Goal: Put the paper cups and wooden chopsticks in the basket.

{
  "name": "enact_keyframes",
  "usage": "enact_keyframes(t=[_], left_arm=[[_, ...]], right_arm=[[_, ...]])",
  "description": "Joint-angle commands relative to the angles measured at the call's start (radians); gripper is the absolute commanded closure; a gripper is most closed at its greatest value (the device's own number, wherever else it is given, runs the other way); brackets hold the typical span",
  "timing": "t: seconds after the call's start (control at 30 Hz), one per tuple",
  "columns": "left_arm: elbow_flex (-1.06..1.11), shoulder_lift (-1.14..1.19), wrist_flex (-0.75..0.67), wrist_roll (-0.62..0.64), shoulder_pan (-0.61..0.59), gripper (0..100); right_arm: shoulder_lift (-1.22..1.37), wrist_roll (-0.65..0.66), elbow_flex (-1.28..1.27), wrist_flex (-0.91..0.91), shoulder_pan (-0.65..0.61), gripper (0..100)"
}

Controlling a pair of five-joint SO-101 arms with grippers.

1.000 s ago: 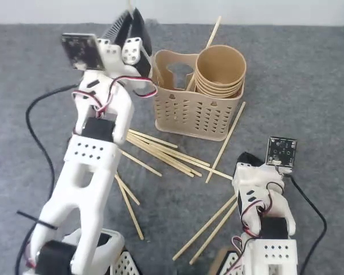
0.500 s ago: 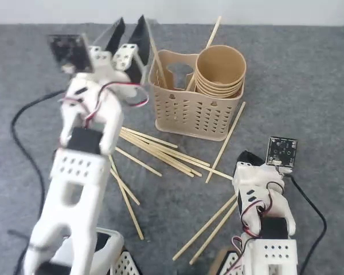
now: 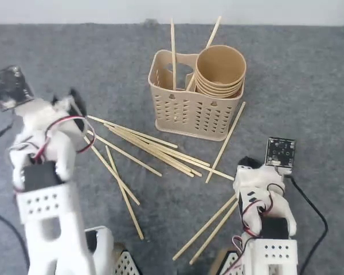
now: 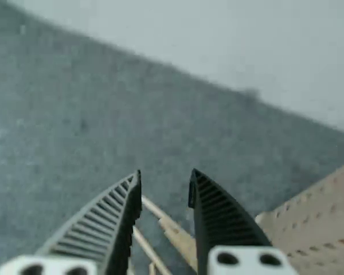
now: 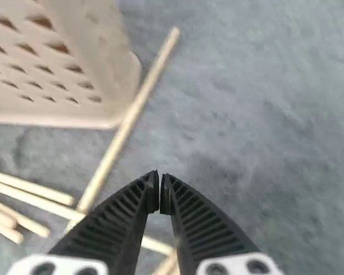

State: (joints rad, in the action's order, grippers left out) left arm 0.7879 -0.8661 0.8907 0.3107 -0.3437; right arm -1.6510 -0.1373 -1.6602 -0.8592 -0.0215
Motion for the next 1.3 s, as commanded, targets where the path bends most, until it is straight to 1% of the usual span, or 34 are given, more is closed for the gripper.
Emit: enact_keyframes(t=[0.0,0.1,0.13,0.17,0.23,0.33,0.43,0.5,0.6,0.7,0.8,0.93,1.07,1.2,1.27], left_arm=[[0.208,0.107,-0.172,-0.002,-0.063,87],[0.355,0.186,-0.41,-0.002,-0.058,87],[0.371,0.204,-0.479,-0.002,-0.058,87],[0.366,0.235,-0.512,-0.002,-0.061,87],[0.335,0.285,-0.506,-0.002,-0.06,87],[0.26,0.4,-0.448,0.0,-0.035,87],[0.163,0.537,-0.419,-0.002,-0.034,87],[0.099,0.617,-0.382,-0.002,-0.055,87],[0.019,0.681,-0.318,-0.002,-0.081,87],[0.004,0.704,-0.304,-0.002,-0.077,87],[0.005,0.7,-0.304,-0.002,-0.077,87],[0.005,0.701,-0.305,-0.003,-0.081,87],[0.004,0.704,-0.307,-0.006,-0.083,87],[0.002,0.706,-0.308,-0.006,-0.081,87],[0.001,0.706,-0.308,-0.006,-0.081,87]], right_arm=[[0.001,-0.028,0.098,-0.09,0.045,96.5],[0.001,-0.032,0.118,-0.125,0.045,96.5],[0.001,-0.032,0.121,-0.127,0.048,96.5],[0.001,-0.034,0.121,-0.127,0.05,96.5],[0.002,-0.034,0.13,-0.13,0.05,96.5],[0.002,-0.046,0.166,-0.165,0.041,96.5],[0.002,-0.051,0.189,-0.191,-0.019,96.5],[0.002,-0.054,0.192,-0.191,-0.054,96.5],[0.004,-0.055,0.196,-0.174,-0.062,96.5],[0.058,-0.055,0.221,-0.151,-0.062,96.4],[0.22,-0.057,0.319,-0.142,-0.062,96.4],[0.552,-0.064,0.514,-0.151,-0.07,96.6],[0.881,-0.123,0.6,-0.139,-0.068,96.7],[1.164,-0.13,0.669,-0.105,-0.019,96.4],[1.283,-0.172,0.721,-0.102,0.019,96.3]])
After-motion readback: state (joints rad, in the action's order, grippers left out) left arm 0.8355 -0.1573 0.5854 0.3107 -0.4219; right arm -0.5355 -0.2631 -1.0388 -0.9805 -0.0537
